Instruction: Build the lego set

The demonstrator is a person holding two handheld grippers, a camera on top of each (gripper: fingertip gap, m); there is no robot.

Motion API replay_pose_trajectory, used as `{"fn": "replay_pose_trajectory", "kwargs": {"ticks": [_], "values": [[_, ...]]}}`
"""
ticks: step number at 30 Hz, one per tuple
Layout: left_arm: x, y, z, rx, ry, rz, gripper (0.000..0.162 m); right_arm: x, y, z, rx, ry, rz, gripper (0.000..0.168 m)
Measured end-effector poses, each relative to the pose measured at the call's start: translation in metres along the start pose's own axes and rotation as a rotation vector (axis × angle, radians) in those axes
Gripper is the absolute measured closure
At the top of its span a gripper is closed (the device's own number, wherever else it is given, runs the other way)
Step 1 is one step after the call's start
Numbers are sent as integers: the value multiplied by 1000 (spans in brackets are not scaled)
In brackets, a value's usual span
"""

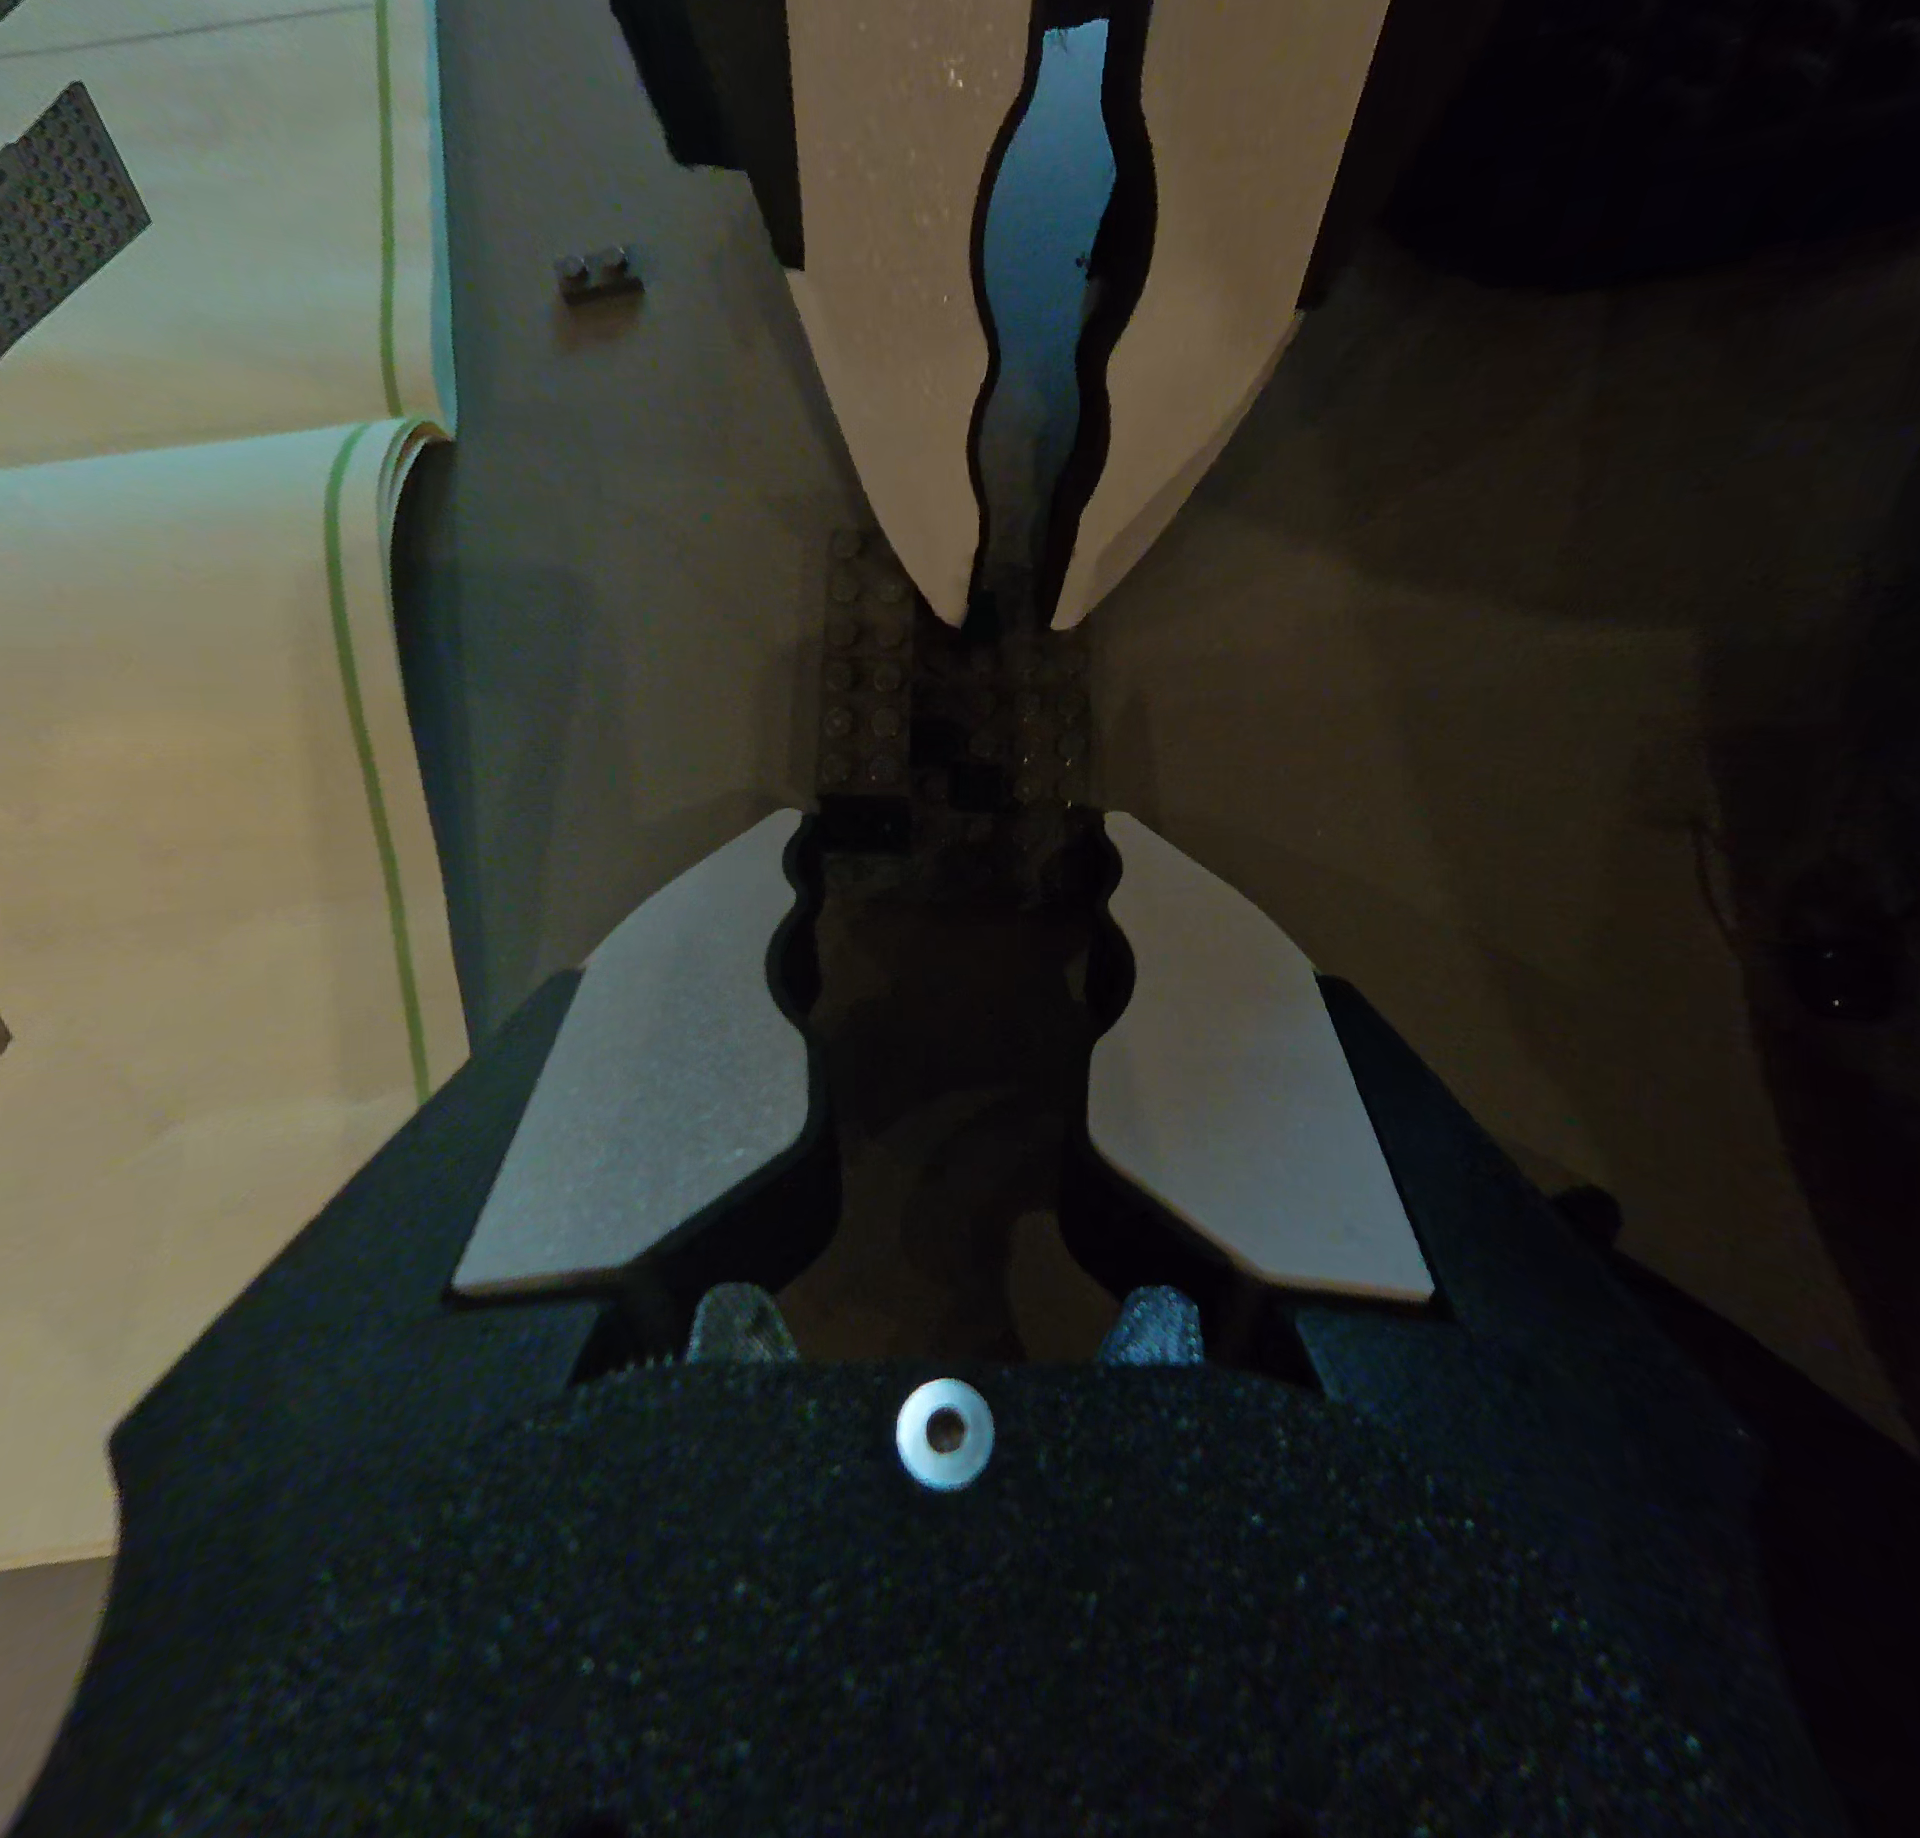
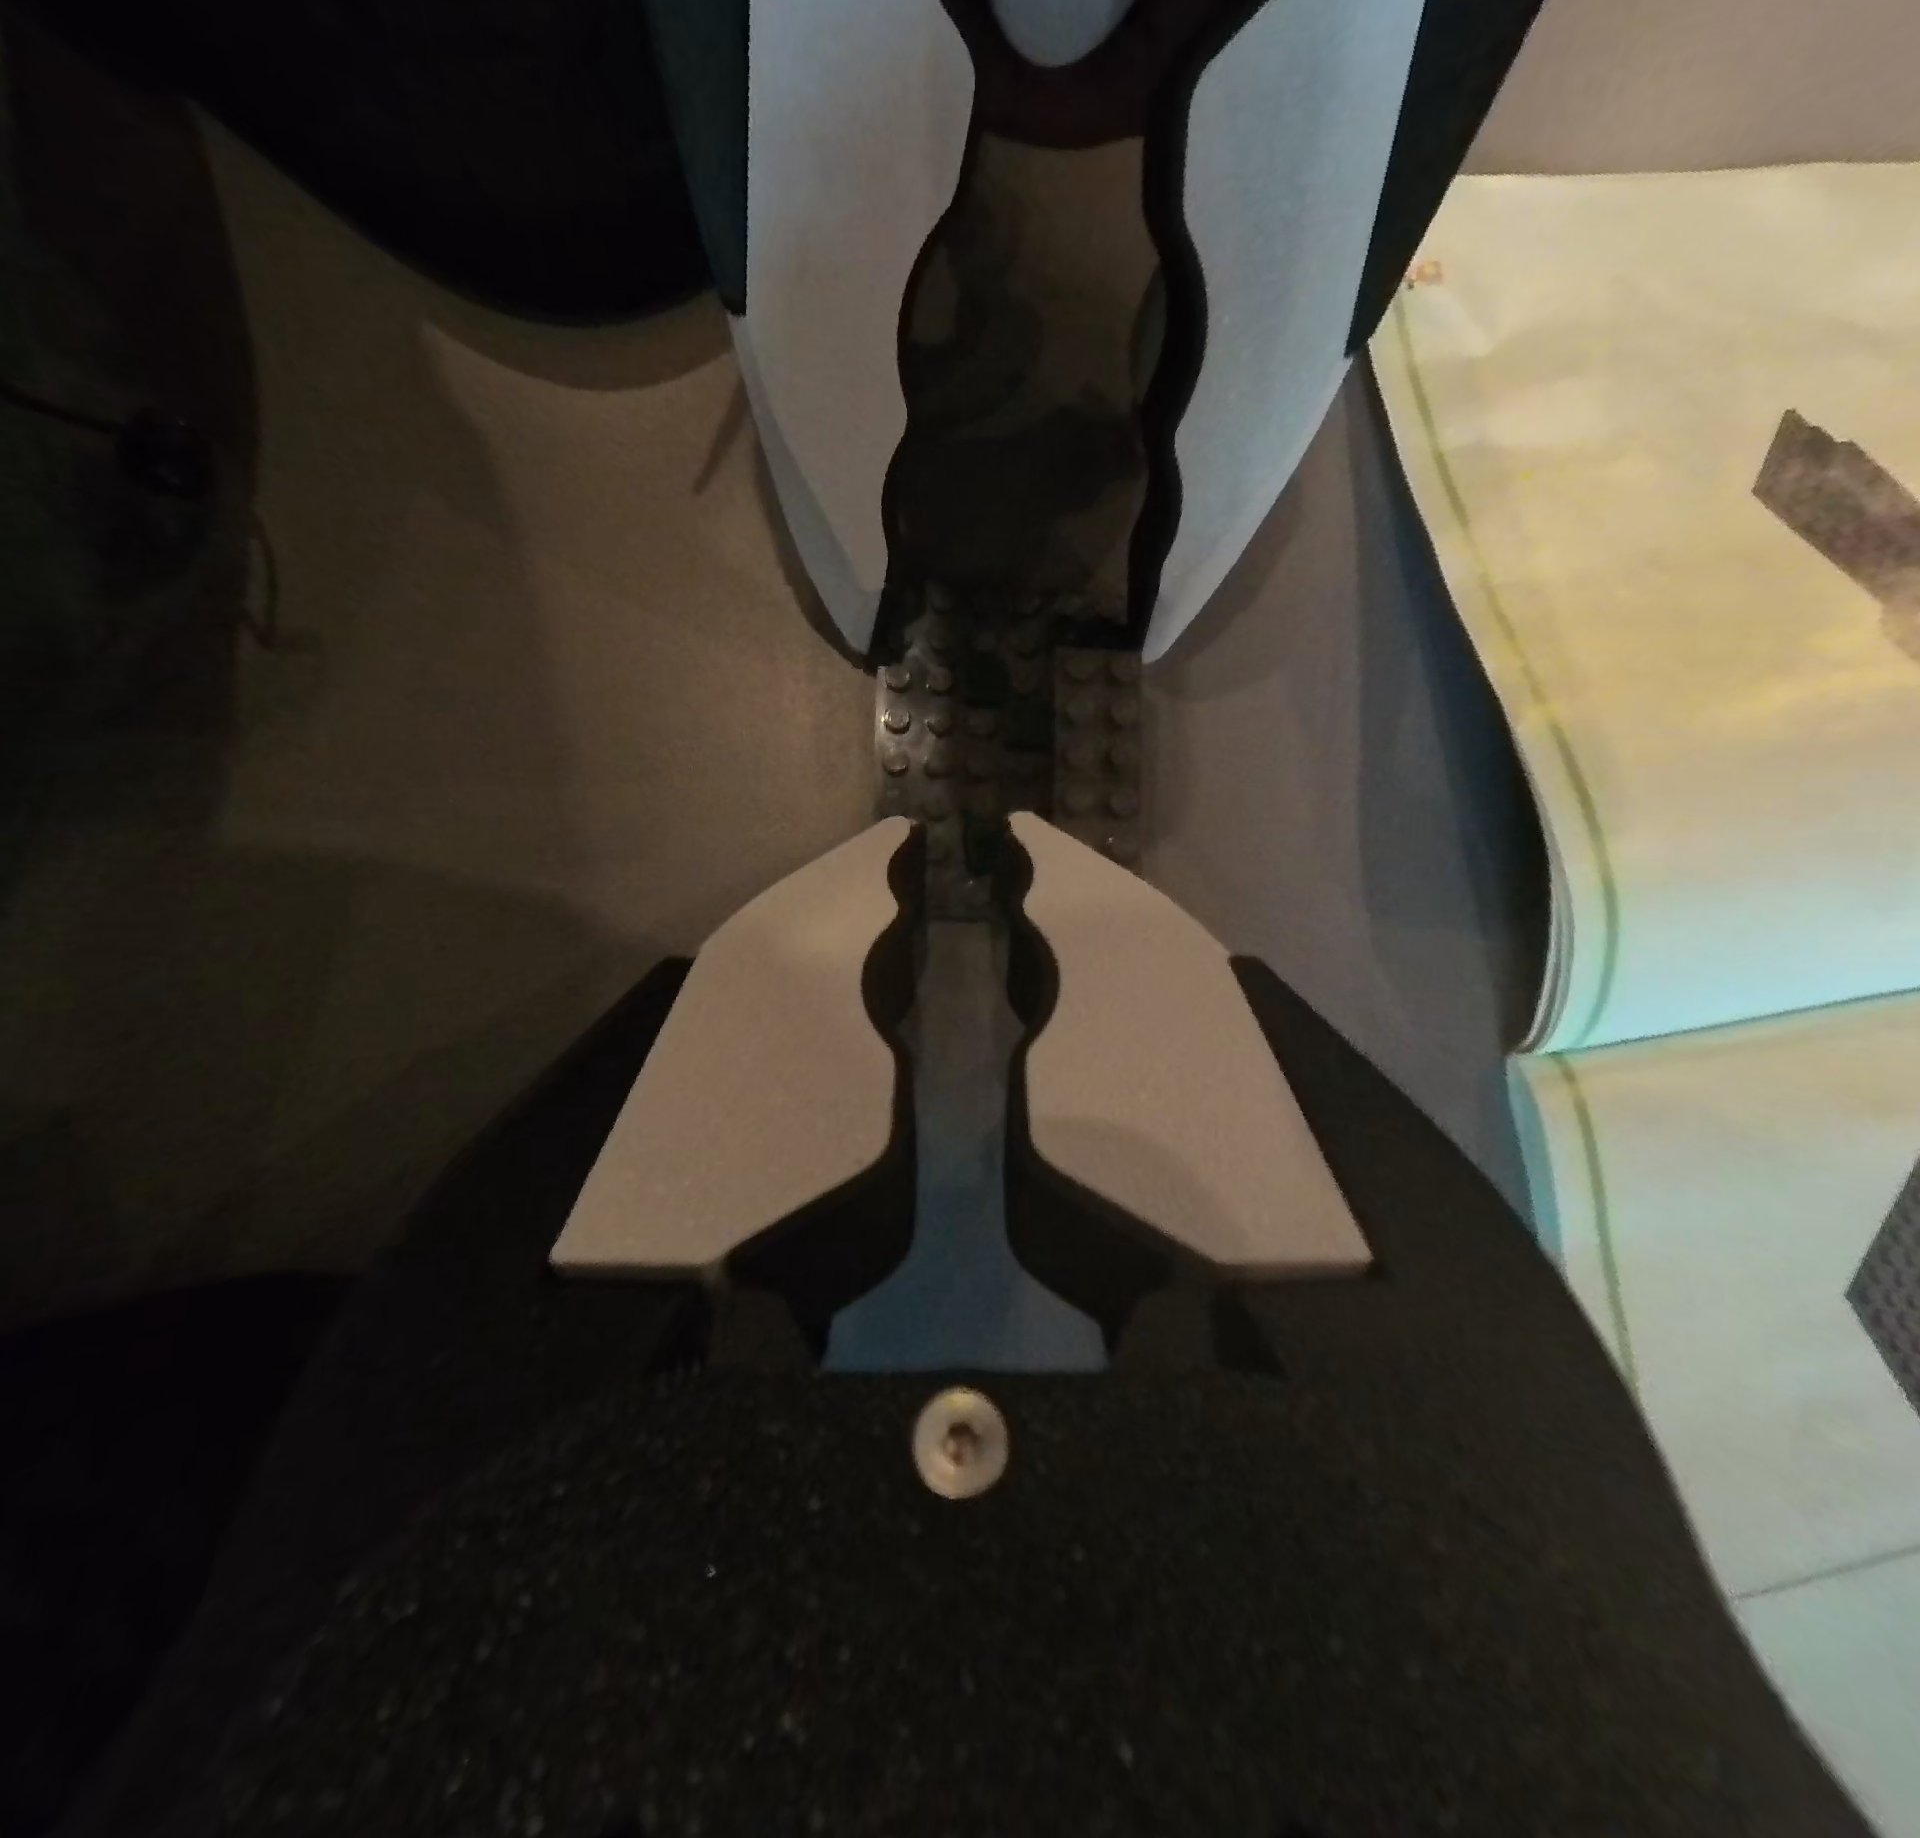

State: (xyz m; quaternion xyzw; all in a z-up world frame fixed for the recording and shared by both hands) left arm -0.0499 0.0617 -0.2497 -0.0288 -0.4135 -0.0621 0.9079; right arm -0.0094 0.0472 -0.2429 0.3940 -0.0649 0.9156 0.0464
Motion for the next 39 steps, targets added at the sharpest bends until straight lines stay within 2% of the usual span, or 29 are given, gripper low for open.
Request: {"fn": "replay_pose_trajectory", "kwargs": {"ticks": [12,16,19,22,25,28,33,39], "values": [[0,0,0,-1,-2,-1,112,1,1,0,19,-29,-45,155],[0,0,0,5,-17,-14,112,14,2,9,32,-118,-73,153],[-1,0,1,14,-32,-21,112,20,-2,30,4,-214,-122,144],[-1,0,1,21,-47,-28,112,3,-6,40,-82,-220,-169,126],[0,-1,1,16,-60,-34,112,-5,-1,34,-126,-244,-211,109],[3,-2,3,21,-73,-42,112,-9,3,23,-128,-217,-228,99],[23,1,25,97,-115,-77,113,6,-1,27,-88,-322,-419,104],[47,1,56,194,-135,-117,113,38,-4,48,23,-578,-771,112]]}}
Point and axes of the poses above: each gripper's, where its closed fingertips meet, z back along the fingers, x out of its top, y = z × x across the jaws, the point moved 1 cm from there along z, back along the fingers, and after that the axes turned 7 degrees about -y, right-handed, at the moved point
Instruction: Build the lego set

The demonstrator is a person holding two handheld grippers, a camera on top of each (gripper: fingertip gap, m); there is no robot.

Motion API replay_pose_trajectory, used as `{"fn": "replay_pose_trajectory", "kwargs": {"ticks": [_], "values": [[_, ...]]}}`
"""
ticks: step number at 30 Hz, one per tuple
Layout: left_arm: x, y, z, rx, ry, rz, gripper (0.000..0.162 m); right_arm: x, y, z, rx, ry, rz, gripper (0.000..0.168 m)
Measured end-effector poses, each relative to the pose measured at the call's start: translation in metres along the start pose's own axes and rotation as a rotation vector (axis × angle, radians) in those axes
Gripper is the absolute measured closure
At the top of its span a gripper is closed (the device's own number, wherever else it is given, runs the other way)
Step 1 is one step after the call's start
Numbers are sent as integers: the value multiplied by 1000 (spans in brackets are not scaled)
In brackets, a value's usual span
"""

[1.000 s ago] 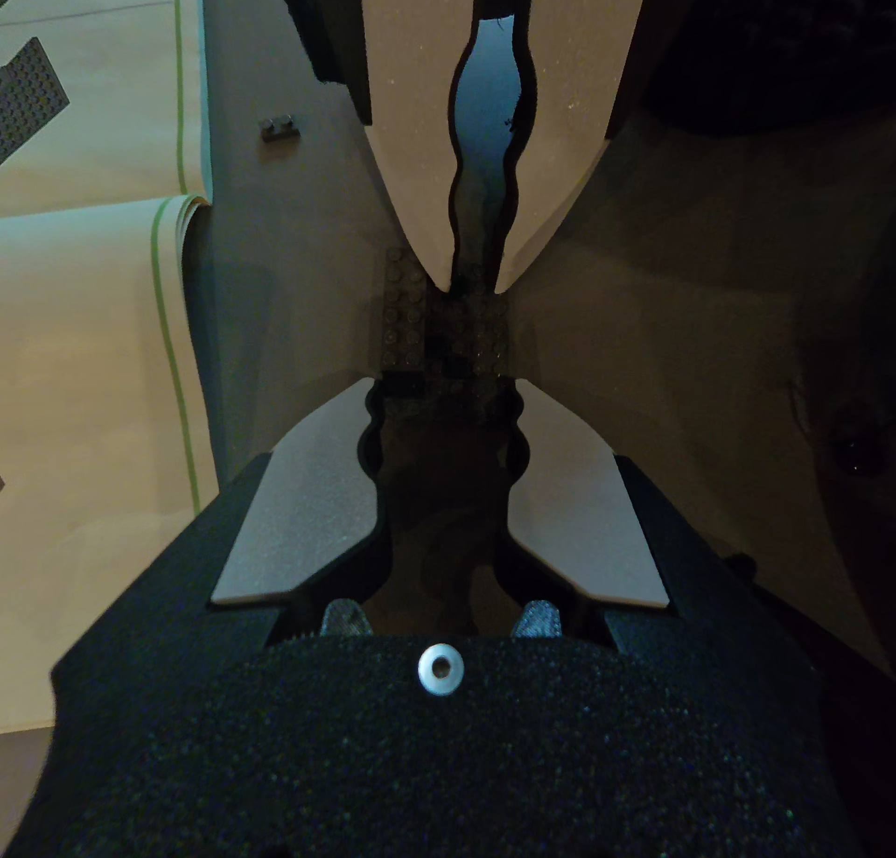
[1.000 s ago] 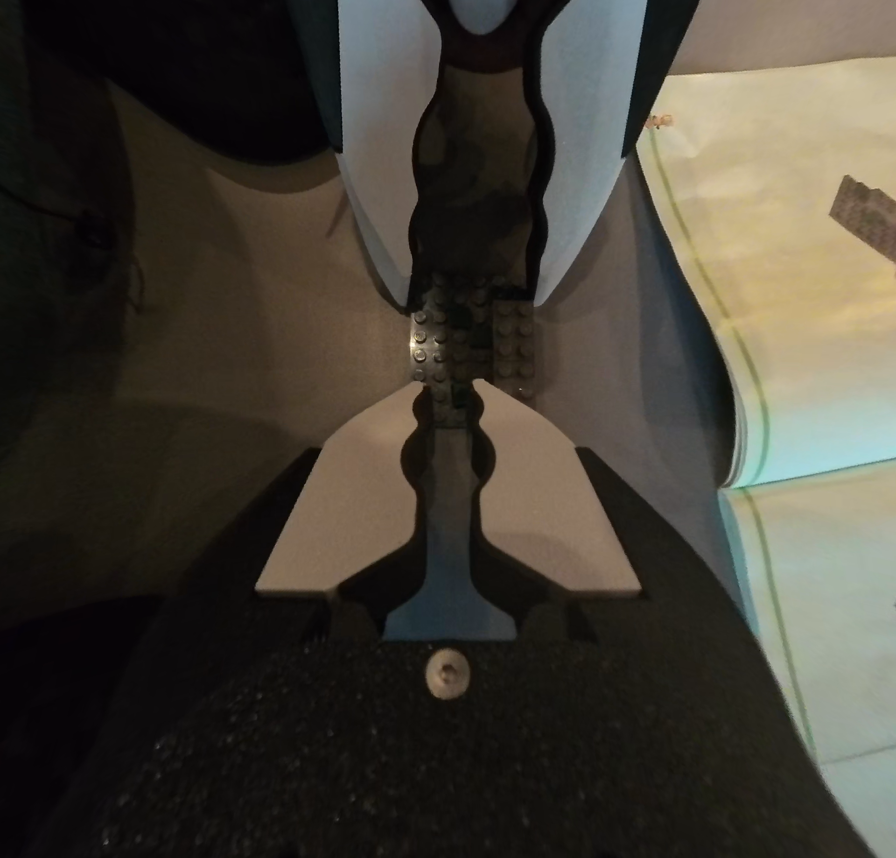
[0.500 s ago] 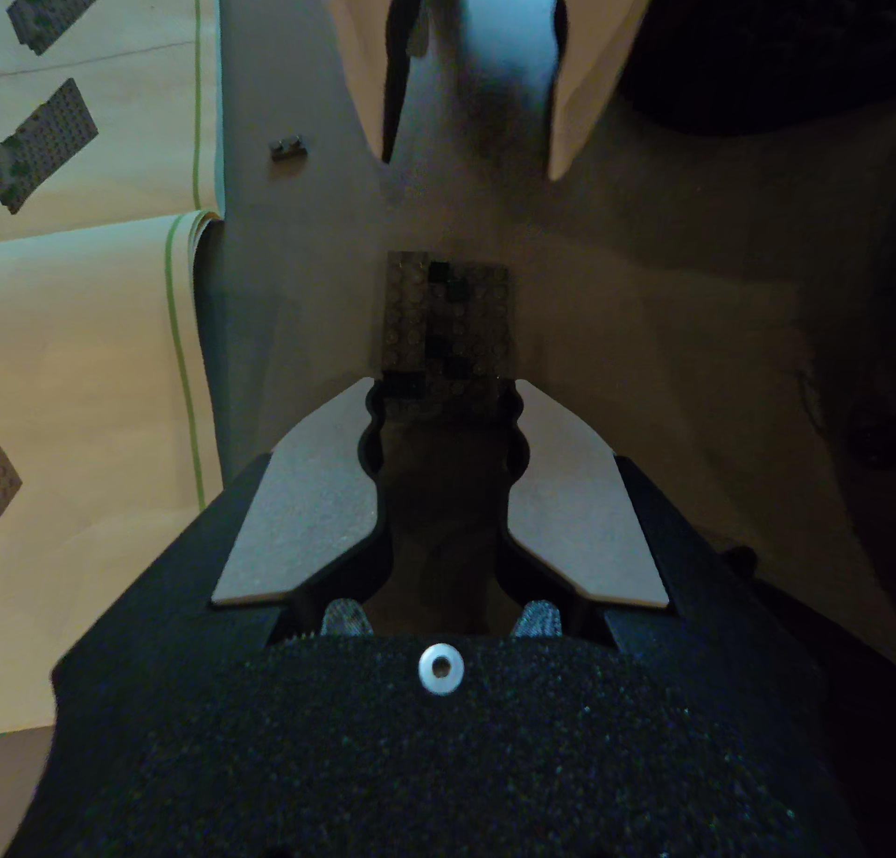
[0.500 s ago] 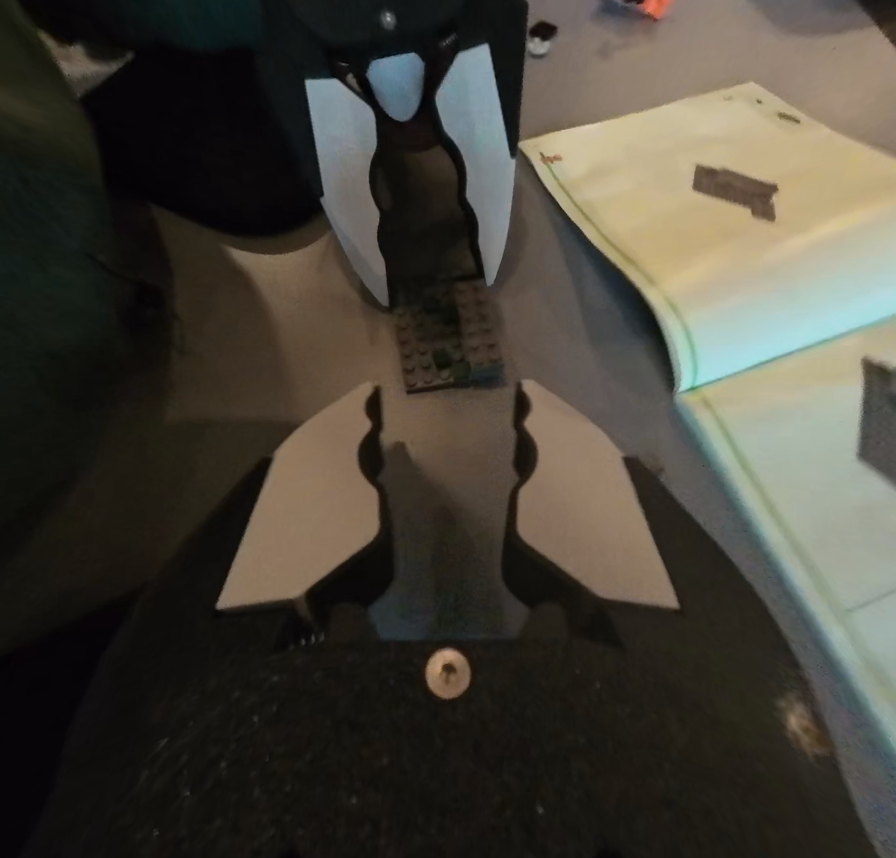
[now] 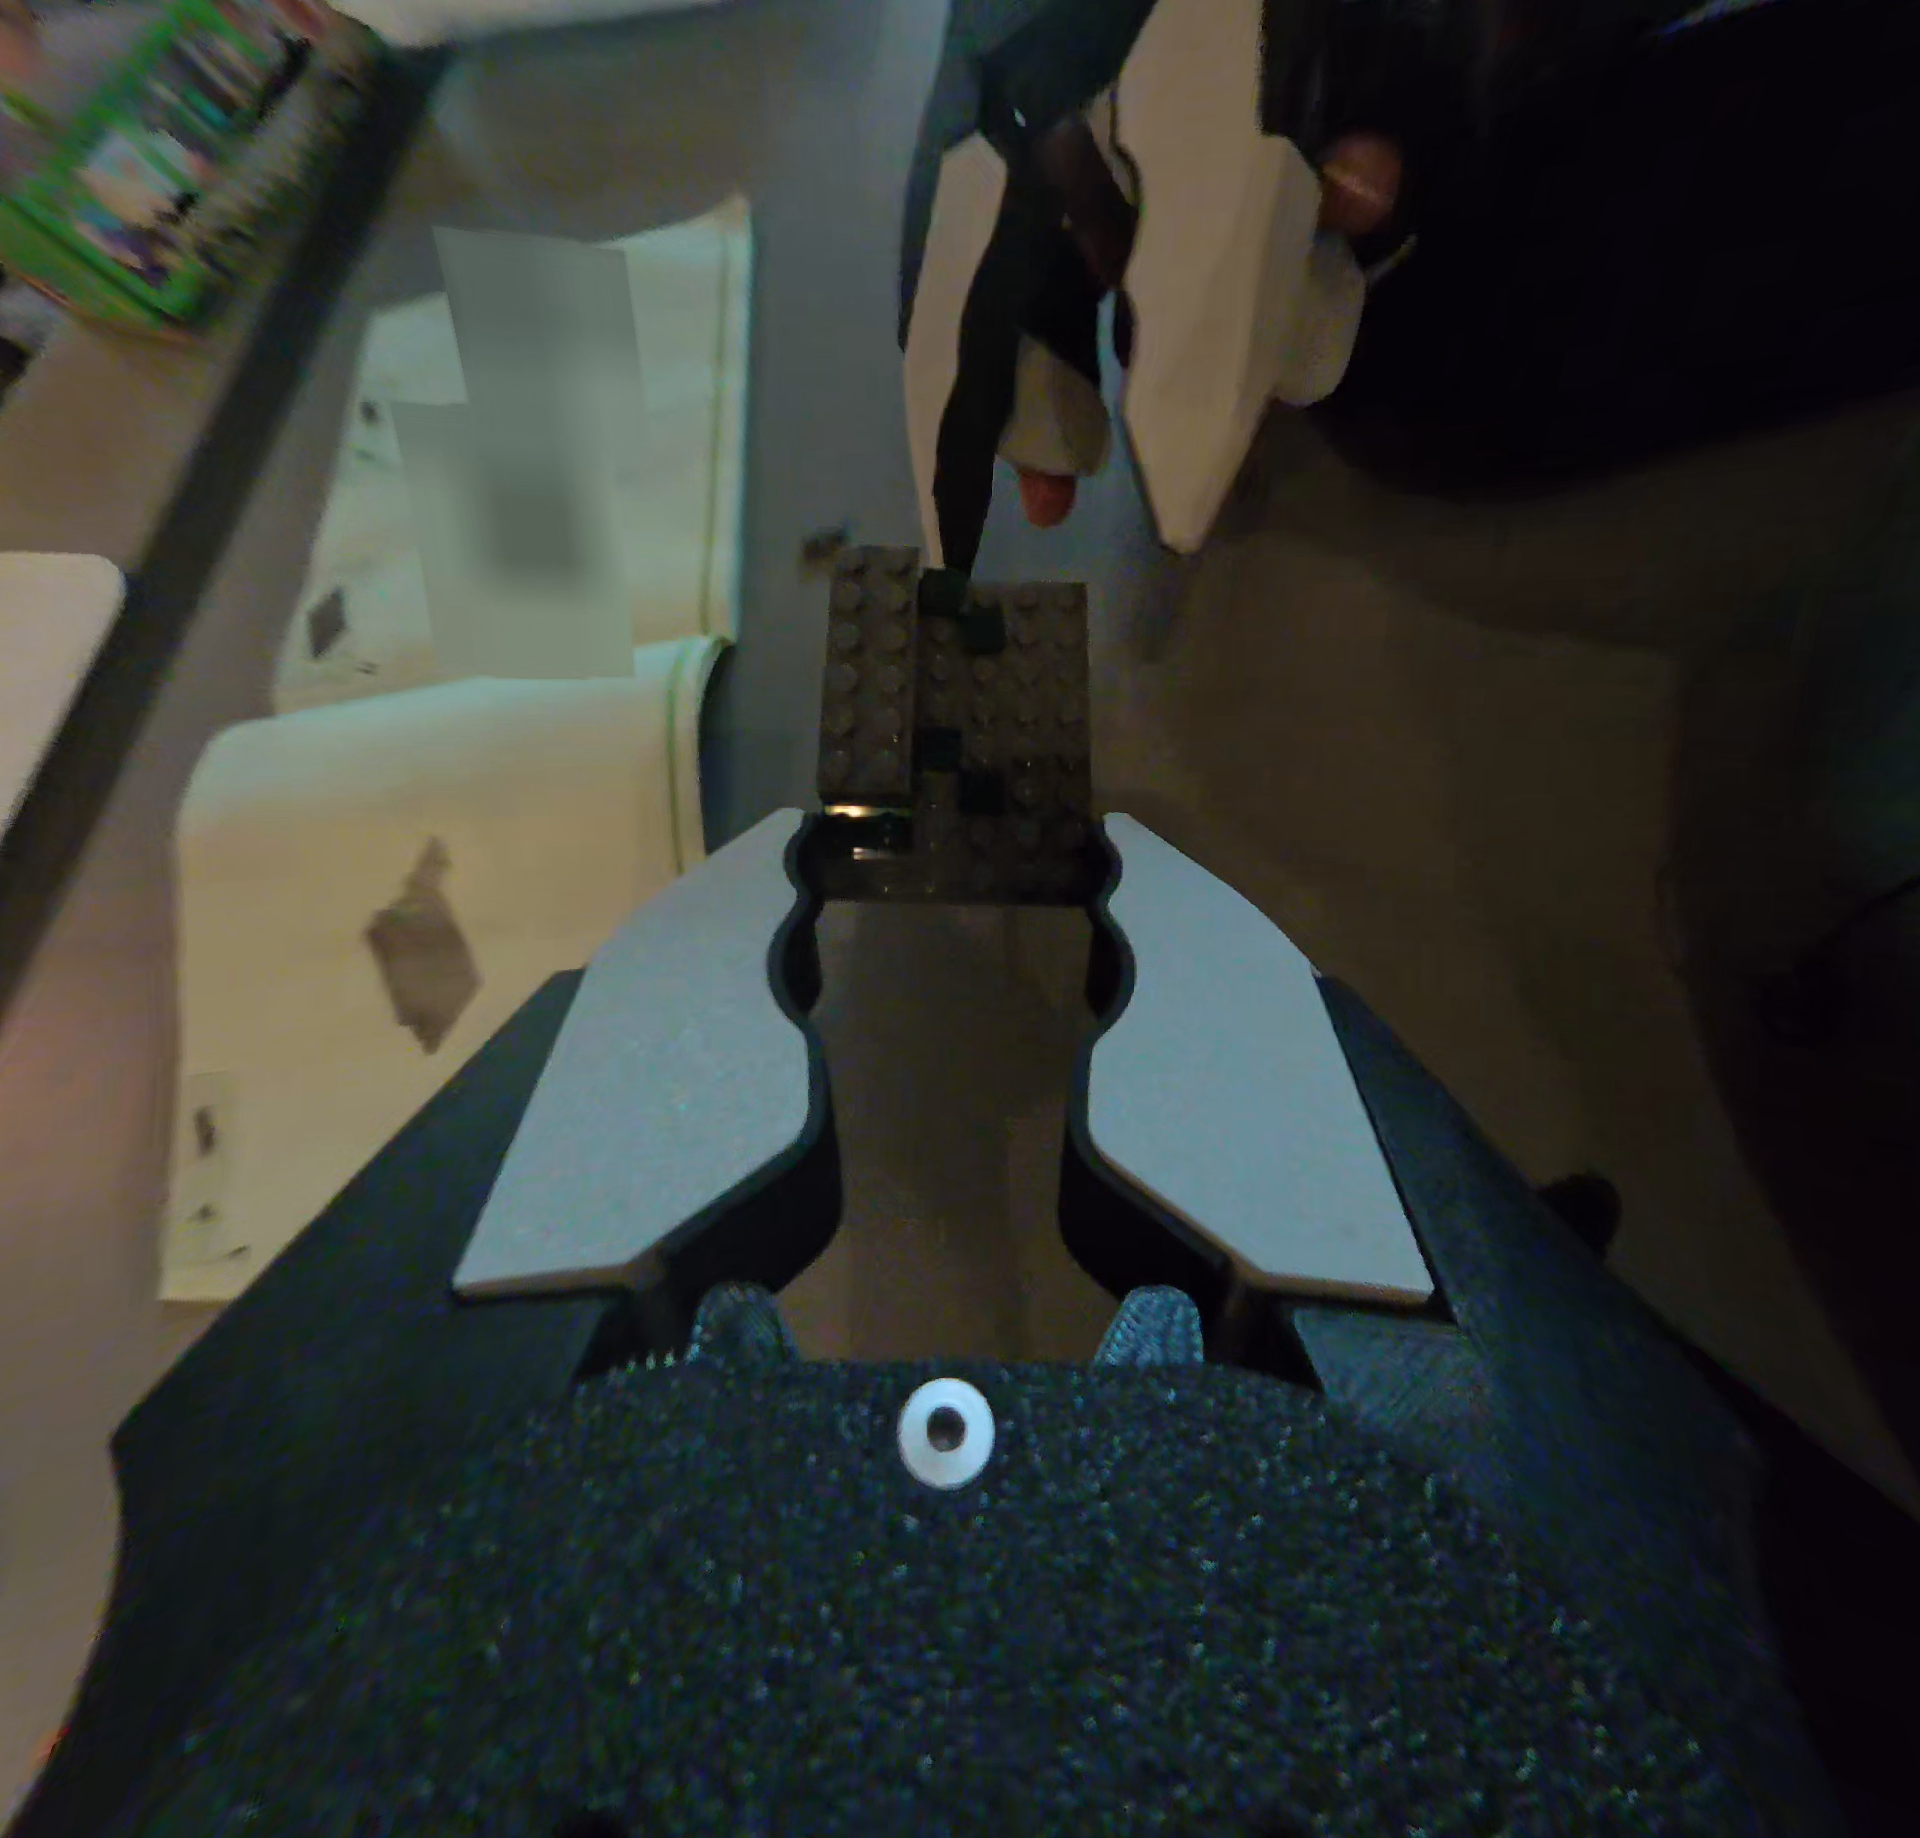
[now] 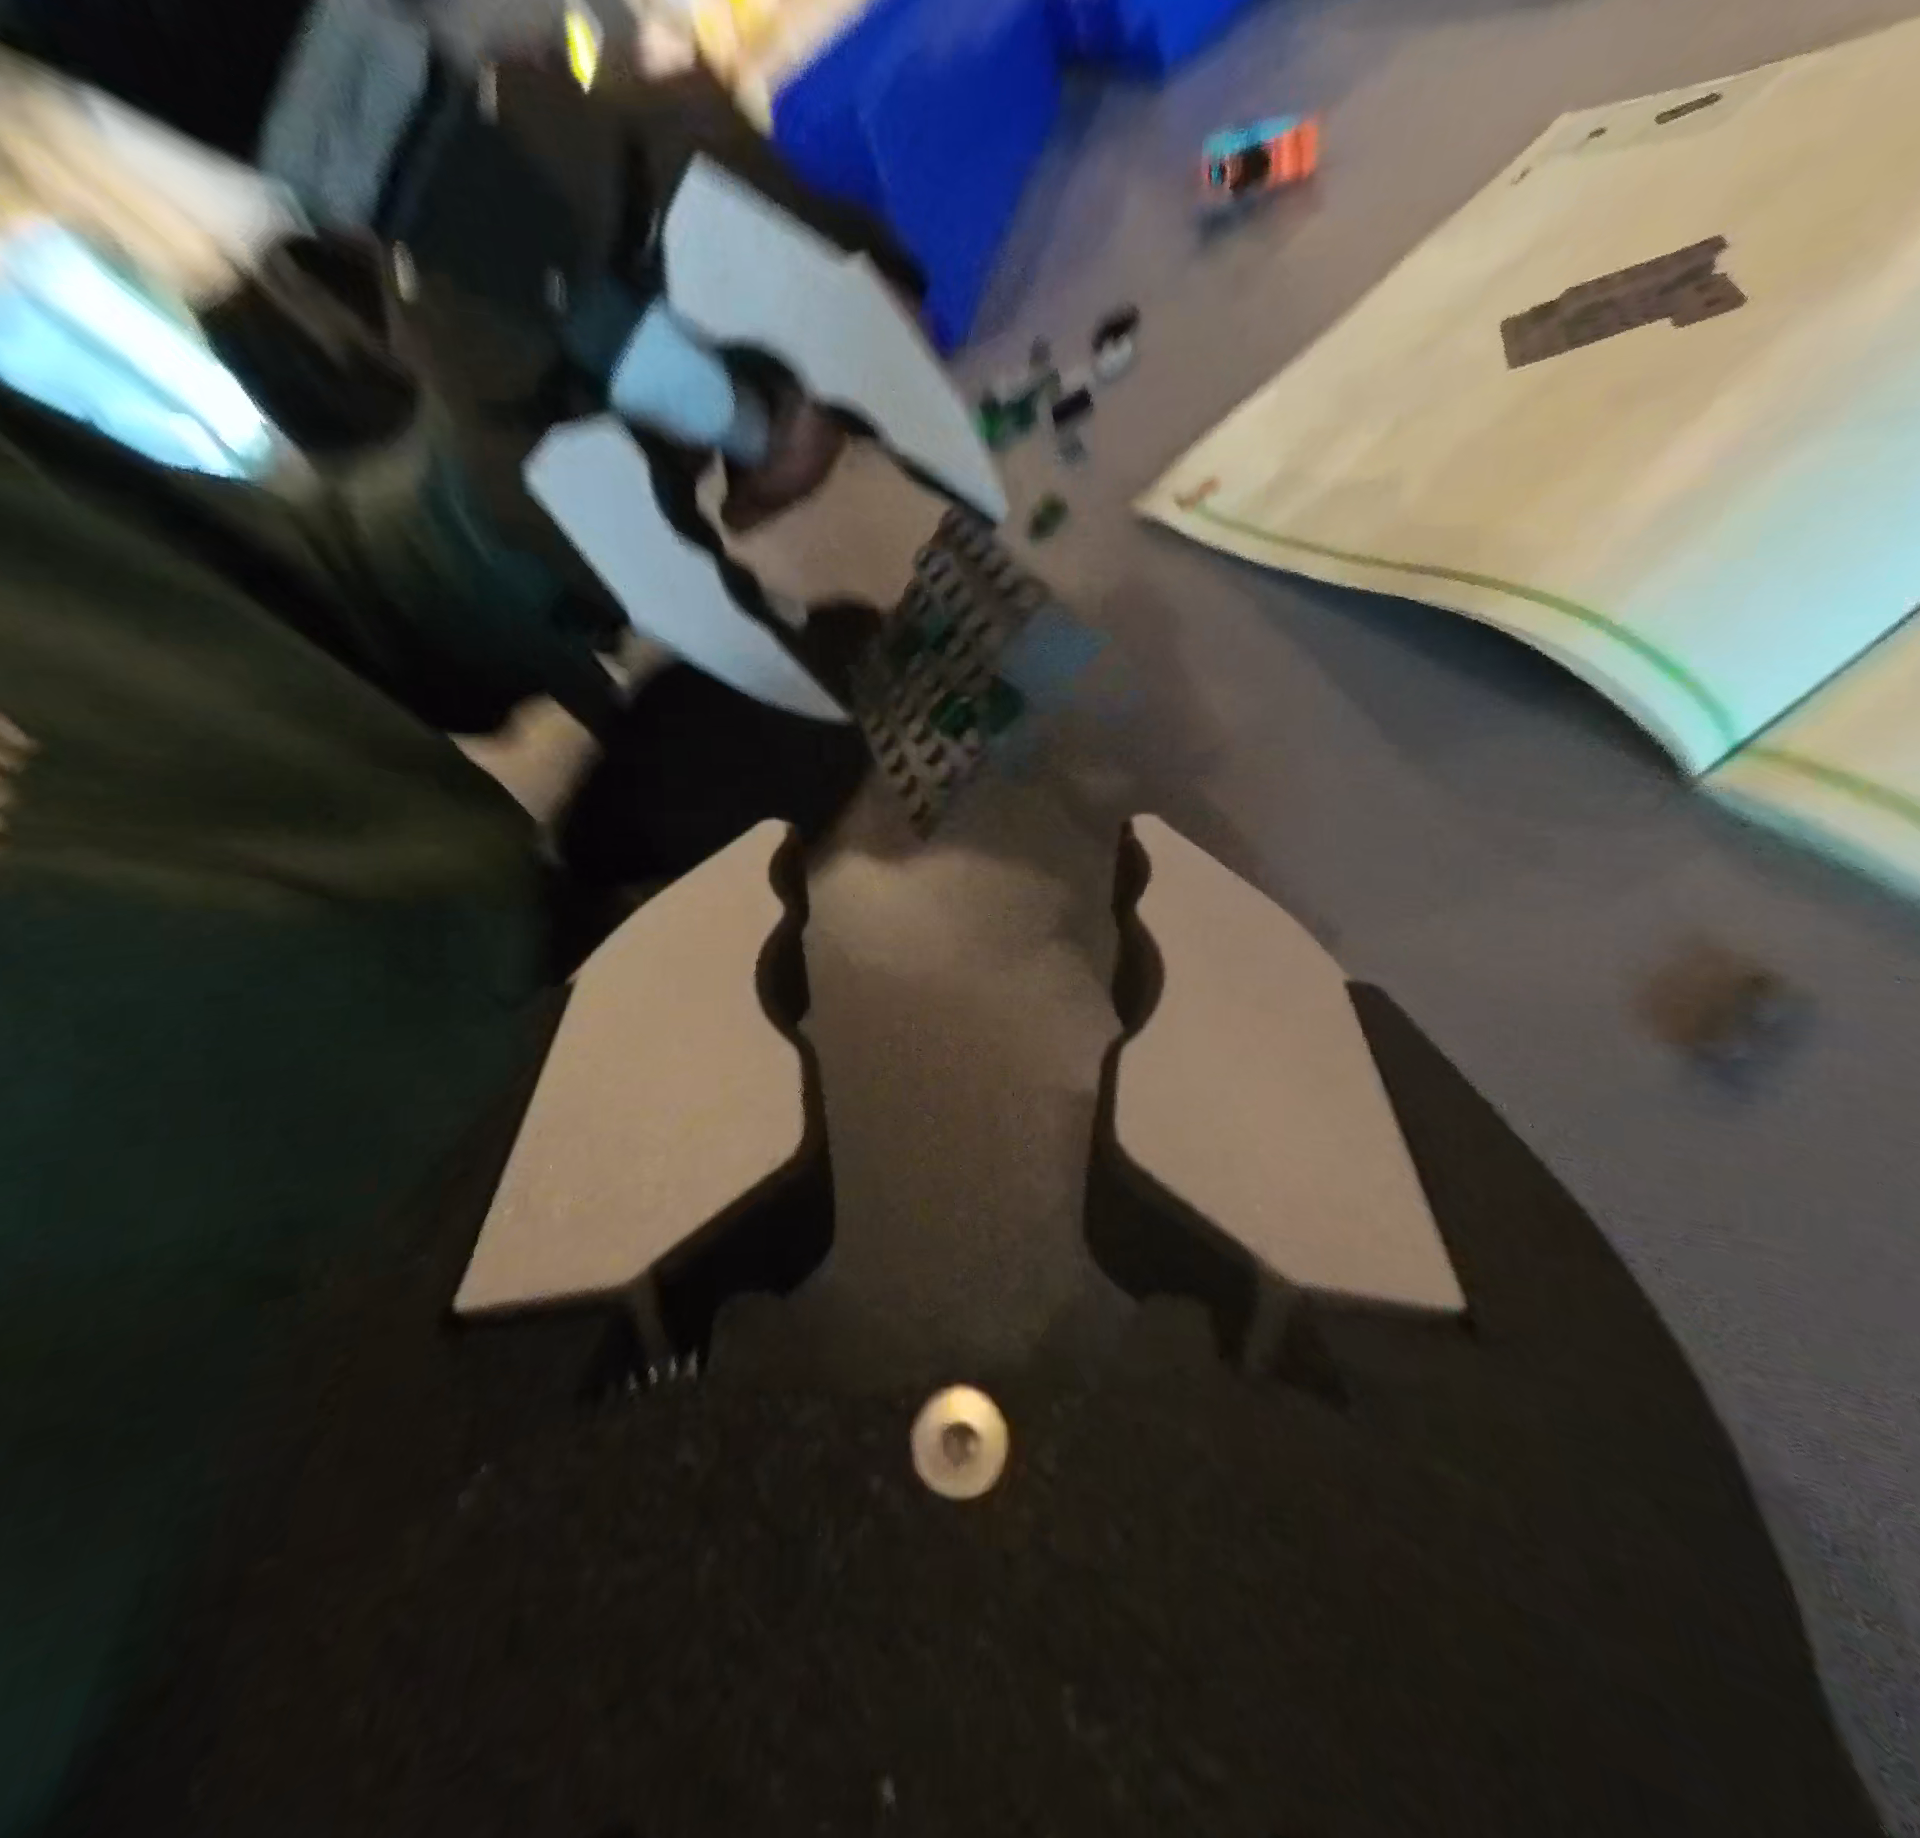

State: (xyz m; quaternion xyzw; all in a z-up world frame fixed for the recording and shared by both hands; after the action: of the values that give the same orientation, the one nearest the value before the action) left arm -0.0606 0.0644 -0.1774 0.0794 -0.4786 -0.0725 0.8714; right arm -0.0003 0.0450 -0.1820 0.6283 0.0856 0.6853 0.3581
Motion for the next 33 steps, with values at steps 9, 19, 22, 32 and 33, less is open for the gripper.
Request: {"fn": "replay_pose_trajectory", "kwargs": {"ticks": [9,19,22,32,33], "values": [[24,-12,13,48,-9,-48,113,17,27,0,71,-168,-394,130],[23,-24,16,49,-26,-53,113,11,31,-3,73,-223,-501,150],[20,-25,18,52,-22,-50,113,11,32,-5,67,-219,-496,150],[16,-24,22,60,-29,-37,113,10,32,-15,47,-206,-473,155],[15,-23,22,63,-28,-36,113,10,32,-16,48,-206,-474,156]]}}
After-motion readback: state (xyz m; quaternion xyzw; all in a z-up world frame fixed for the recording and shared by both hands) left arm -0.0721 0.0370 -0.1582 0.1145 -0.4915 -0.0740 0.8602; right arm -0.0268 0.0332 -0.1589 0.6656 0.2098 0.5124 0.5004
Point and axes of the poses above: each gripper's, where its closed fingertips meet, z back along the fingers, x out of its top, y = z × x across the jaws, the point moved 1 cm from there along z, back along the fingers, and after that the axes turned 7 degrees about -y, right-handed, at the moved point
